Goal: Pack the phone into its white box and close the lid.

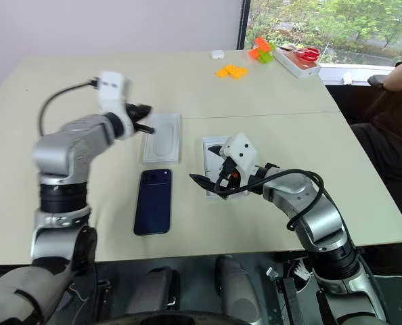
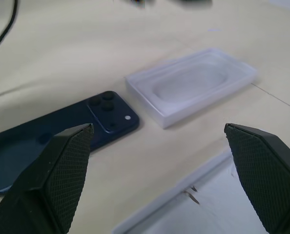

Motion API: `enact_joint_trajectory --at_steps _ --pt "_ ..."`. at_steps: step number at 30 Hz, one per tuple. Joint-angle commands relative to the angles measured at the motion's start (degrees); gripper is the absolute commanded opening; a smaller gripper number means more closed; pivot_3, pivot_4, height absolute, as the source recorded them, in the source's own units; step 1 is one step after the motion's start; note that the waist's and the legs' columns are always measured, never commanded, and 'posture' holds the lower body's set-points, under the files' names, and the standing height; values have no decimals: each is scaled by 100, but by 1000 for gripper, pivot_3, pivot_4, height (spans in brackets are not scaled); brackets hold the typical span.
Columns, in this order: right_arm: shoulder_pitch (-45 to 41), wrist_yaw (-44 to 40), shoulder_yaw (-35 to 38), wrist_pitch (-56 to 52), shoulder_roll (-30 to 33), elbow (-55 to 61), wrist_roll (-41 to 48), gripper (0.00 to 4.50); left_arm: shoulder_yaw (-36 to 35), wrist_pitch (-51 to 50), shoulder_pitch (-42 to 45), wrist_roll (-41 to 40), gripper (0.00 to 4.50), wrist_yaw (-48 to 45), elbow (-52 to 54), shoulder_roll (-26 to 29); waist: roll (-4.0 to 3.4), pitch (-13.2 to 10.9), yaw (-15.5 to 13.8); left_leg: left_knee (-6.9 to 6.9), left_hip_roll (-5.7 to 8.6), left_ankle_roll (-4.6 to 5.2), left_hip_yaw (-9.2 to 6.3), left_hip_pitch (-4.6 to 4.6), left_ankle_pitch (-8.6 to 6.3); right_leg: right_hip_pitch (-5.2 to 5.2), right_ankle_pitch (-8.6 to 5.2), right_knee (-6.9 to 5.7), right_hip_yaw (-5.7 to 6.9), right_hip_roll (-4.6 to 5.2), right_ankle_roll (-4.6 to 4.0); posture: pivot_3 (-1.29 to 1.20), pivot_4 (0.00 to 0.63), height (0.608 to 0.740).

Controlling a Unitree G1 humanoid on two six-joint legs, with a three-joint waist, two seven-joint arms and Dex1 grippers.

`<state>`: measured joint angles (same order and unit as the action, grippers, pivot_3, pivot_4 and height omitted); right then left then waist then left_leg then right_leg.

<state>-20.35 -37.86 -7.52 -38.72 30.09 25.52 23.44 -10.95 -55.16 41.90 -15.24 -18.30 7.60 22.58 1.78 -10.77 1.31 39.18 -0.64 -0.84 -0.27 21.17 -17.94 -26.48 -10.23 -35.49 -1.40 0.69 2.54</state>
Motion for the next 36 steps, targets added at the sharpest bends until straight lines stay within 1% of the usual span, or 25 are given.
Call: enact_joint_trajectory --at_steps 1,2,4,5,7,8,10,12,16,20,23,25,26,28,30,32,33,36 --pt "-82 1 189 19 43 129 66 4500 -530 136 -431 -236 60 -307 341 479 0 0 -16 0 0 0 0 -2 0 1 0 -1 0 -1 0 0 150 726" --pt "-81 -8 197 15 54 136 70 4500 -643 36 -547 -327 60 -359 353 577 0 0 -28 0 1 0 0 -1 0 1 0 -1 3 -2 0 0 150 726" --pt "-92 -62 198 13 89 129 70 4500 -1103 -340 -1008 -553 599 -538 435 926 1 1 -47 2 4 0 4 6 0 3 -1 2 9 0 0 0 150 726" --pt "-101 -92 193 15 103 117 64 4500 -1298 -503 -1220 -692 988 -621 517 1048 0 1 -42 3 3 0 5 6 0 3 -1 5 10 1 0 0 150 726" --pt "-119 -144 172 29 114 86 53 4500 -1582 -730 -1534 -931 1932 -689 676 1159 1 0 -39 2 0 0 3 12 0 1 -1 12 9 5 1 0 150 726" --pt "-127 -165 157 37 115 74 46 4500 -1710 -815 -1646 -1040 2489 -676 729 1157 1 0 -52 3 -2 0 2 12 0 1 -1 13 9 8 1 0 150 726" --pt "-147 -184 117 57 108 48 20 4500 -1816 -917 -1845 -1132 3556 -636 826 1163 4 1 -78 4 1 0 3 14 0 4 -1 14 15 16 1 0 150 726" --pt "-180 -187 70 66 74 19 -11 4500 -1898 -1094 -2057 -1256 4450 -618 940 1122 5 2 -69 6 4 0 2 11 0 11 -1 14 18 20 1 0 150 726" --pt "-235 -188 -56 72 36 -13 -96 4500 -2246 -1685 -2368 -1770 4450 -626 1141 882 5 2 -45 6 2 0 2 9 0 9 -1 13 16 16 1 0 150 726" --pt "-280 -408 -398 291 220 14 -402 4500 -2499 -2422 -2629 -2140 4450 -621 1228 868 5 2 -15 5 -1 0 0 8 0 7 -1 10 14 8 1 0 150 726" --pt "-441 -623 -737 387 316 7 -603 4500 -2788 -3049 -2824 -2685 4450 -922 1349 854 5 2 -13 5 0 0 1 6 0 7 -1 10 16 3 0 0 150 726" --pt "-607 -809 -1014 346 330 -36 -683 3996 -3034 -3578 -2793 -2912 4500 -921 1352 729 5 2 -16 5 0 0 0 4 0 8 -2 9 16 2 0 0 150 726" --pt "-691 -850 -1164 338 319 -84 -779 3727 -3008 -3691 -2871 -3084 4500 -887 1333 743 5 2 -15 5 0 0 1 4 0 8 -2 9 16 1 0 0 150 726" --pt "-859 -916 -1466 367 332 -203 -1039 2572 -2763 -3734 -3127 -3505 4500 -799 1321 866 5 2 -12 5 0 0 -1 3 0 9 -2 9 17 2 0 0 150 726" --pt "-974 -990 -1698 426 361 -303 -1257 1649 -2541 -3734 -3328 -3884 4500 -660 1314 973 5 3 -19 4 -5 0 -5 1 0 7 -2 8 12 4 0 0 150 726" --pt "-1053 -954 -1888 452 288 -425 -1477 482 -2386 -3734 -3480 -4306 4500 -483 1230 1053 4 3 -35 4 -6 0 -7 0 0 8 -2 8 12 8 -1 0 150 726" --pt "-1107 -867 -2016 497 239 -516 -1684 80 -2325 -3734 -3545 -4566 4500 -368 1148 1083 4 3 -32 4 -6 0 -8 -1 0 8 -2 7 12 11 -1 0 150 726" --pt "-1186 -852 -2448 565 175 -719 -2154 33 -2159 -3734 -3650 -5344 4500 103 925 1097 -1 7 -48 4 -3 0 -6 -5 0 11 -2 7 10 17 -1 0 150 726"
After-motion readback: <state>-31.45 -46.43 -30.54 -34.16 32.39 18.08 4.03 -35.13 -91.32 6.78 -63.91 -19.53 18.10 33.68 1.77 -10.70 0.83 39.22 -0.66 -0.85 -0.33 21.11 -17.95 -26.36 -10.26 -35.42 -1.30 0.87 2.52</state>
